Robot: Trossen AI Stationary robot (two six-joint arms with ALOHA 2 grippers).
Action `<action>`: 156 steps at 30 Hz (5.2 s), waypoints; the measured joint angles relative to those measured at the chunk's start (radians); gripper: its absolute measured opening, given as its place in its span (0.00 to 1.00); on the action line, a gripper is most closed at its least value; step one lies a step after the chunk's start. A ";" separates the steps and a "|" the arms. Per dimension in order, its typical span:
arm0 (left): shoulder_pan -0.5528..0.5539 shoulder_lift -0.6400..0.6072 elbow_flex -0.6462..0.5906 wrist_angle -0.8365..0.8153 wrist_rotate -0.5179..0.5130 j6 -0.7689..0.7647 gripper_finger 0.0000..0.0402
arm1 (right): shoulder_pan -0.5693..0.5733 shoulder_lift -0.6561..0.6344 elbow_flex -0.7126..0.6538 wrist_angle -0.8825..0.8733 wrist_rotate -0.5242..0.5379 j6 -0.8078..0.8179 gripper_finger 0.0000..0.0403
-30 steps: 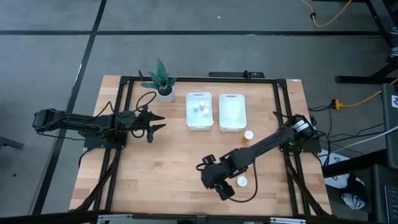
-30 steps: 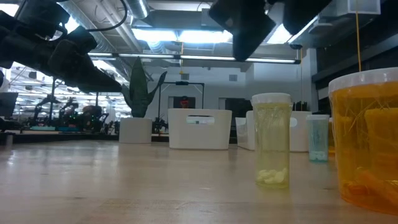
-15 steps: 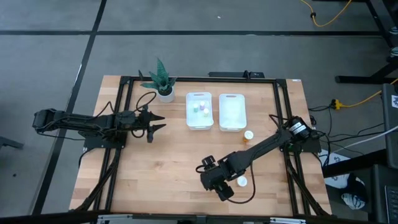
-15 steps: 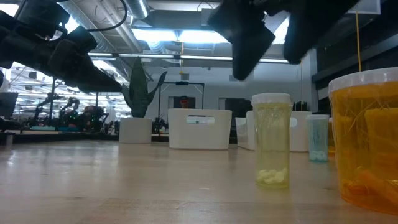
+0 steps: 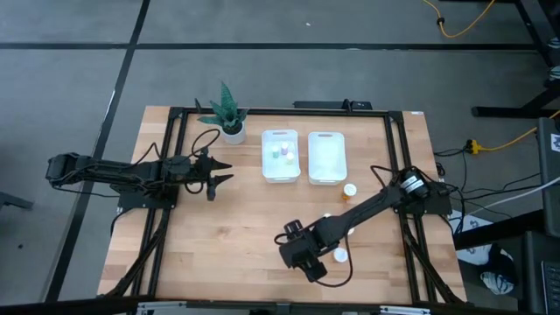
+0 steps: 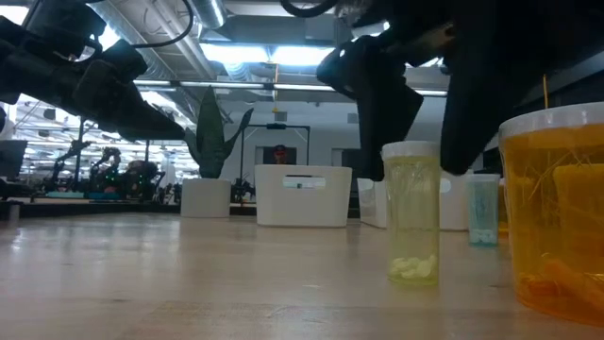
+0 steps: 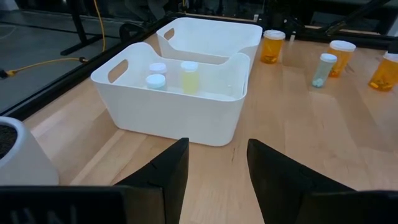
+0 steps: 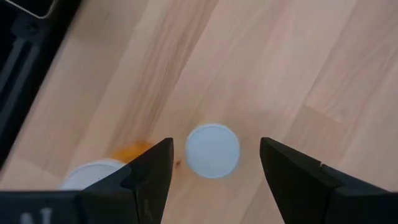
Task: Pick and place medicine bottles into bin by pill shape (circle, oval)
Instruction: Put the yellow pill bottle into the left white bin, then put the green pill bottle into the left white bin
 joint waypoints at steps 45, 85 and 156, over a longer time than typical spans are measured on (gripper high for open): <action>0.000 0.000 0.000 0.001 0.000 0.000 0.39 | -0.323 -0.001 0.644 -0.589 0.331 -0.126 0.28; 0.000 0.000 0.000 0.001 0.000 0.000 0.39 | -0.649 0.002 0.065 0.057 0.103 -0.118 0.28; 0.000 0.000 0.000 0.001 0.000 0.000 0.39 | -0.343 -0.298 0.188 -0.751 0.017 0.009 0.42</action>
